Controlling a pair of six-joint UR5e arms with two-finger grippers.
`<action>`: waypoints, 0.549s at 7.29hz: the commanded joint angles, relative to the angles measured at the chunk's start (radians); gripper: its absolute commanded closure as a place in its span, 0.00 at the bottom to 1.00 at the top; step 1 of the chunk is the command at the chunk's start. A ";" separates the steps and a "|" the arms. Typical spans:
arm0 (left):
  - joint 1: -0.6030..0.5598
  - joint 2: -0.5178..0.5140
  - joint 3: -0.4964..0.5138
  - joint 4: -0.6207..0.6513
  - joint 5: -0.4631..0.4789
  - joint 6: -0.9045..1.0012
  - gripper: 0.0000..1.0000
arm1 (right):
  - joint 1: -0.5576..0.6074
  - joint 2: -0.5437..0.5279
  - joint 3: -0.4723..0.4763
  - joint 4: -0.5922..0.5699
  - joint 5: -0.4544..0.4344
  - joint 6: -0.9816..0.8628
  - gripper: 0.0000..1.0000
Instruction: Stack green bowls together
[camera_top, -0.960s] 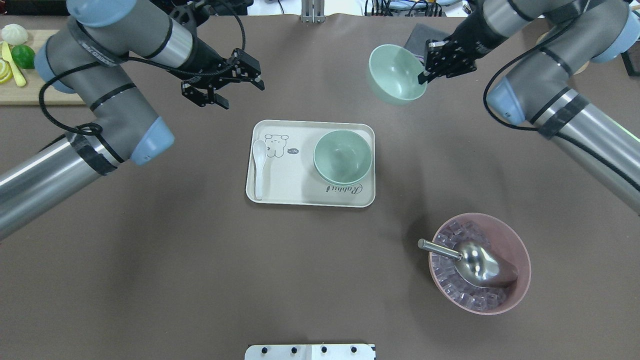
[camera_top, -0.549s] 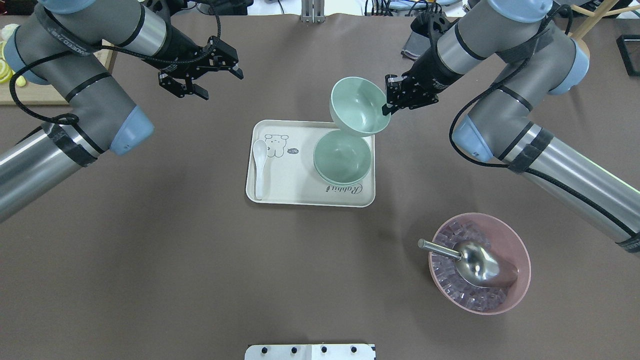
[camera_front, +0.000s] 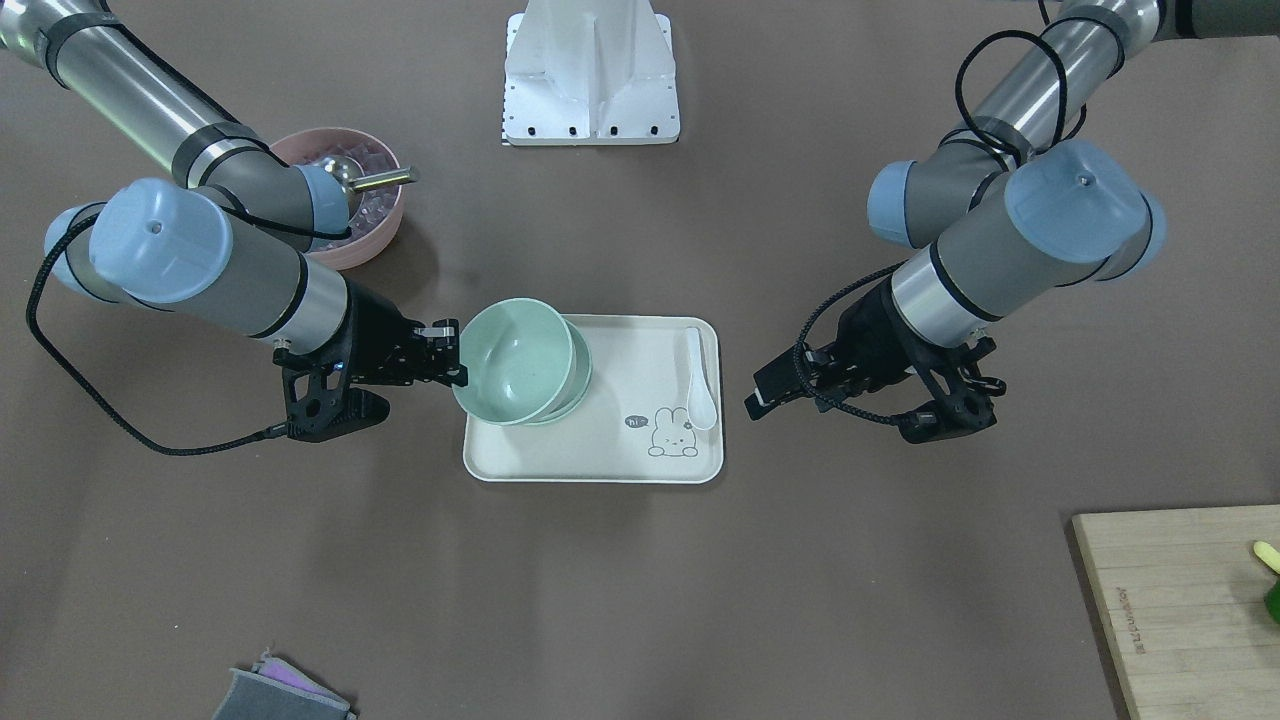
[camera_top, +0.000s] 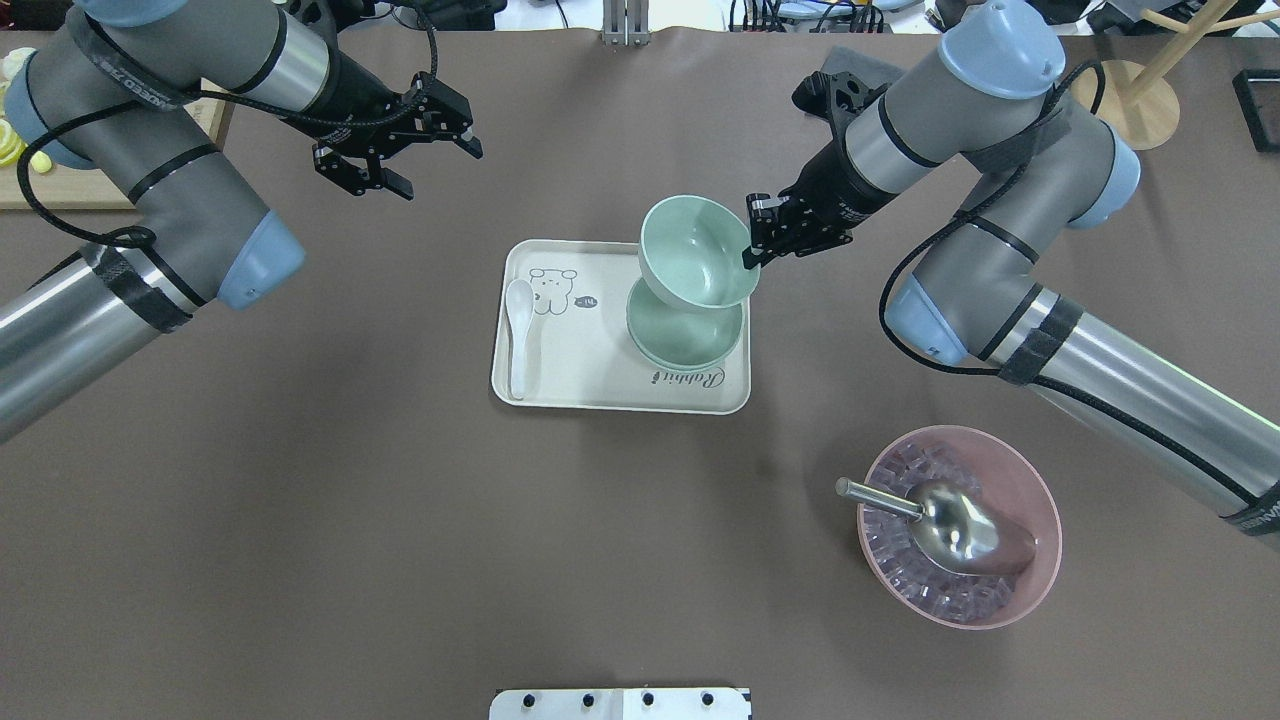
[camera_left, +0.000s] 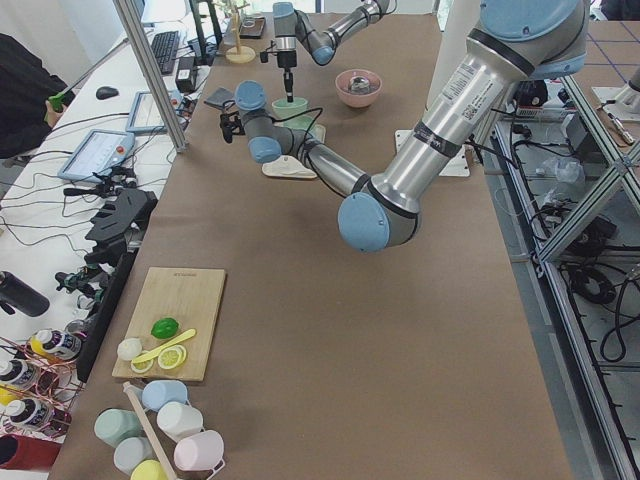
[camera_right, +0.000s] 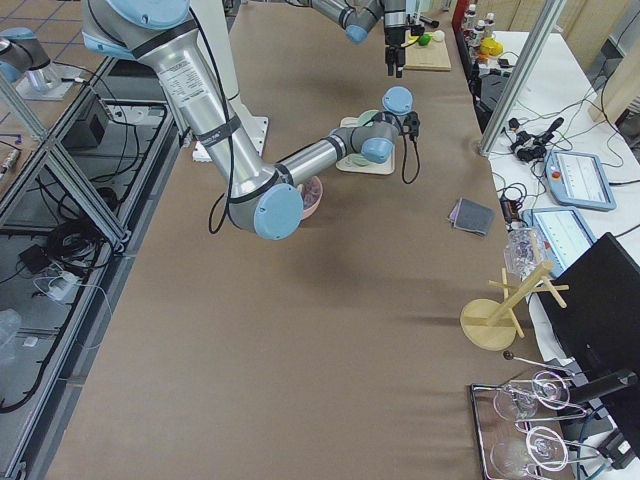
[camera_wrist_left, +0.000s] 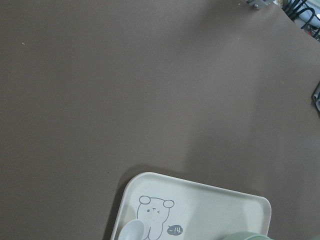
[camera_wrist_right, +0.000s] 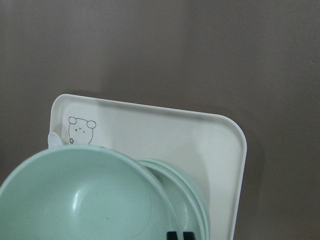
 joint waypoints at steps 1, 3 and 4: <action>0.000 0.000 0.000 0.000 -0.001 -0.001 0.02 | -0.019 -0.009 -0.001 0.007 -0.001 0.000 1.00; 0.000 0.000 0.000 0.000 0.000 -0.001 0.02 | -0.030 -0.010 0.004 0.007 -0.001 0.000 1.00; 0.000 0.000 0.000 0.000 0.000 -0.001 0.02 | -0.034 -0.010 0.006 0.009 -0.002 0.000 1.00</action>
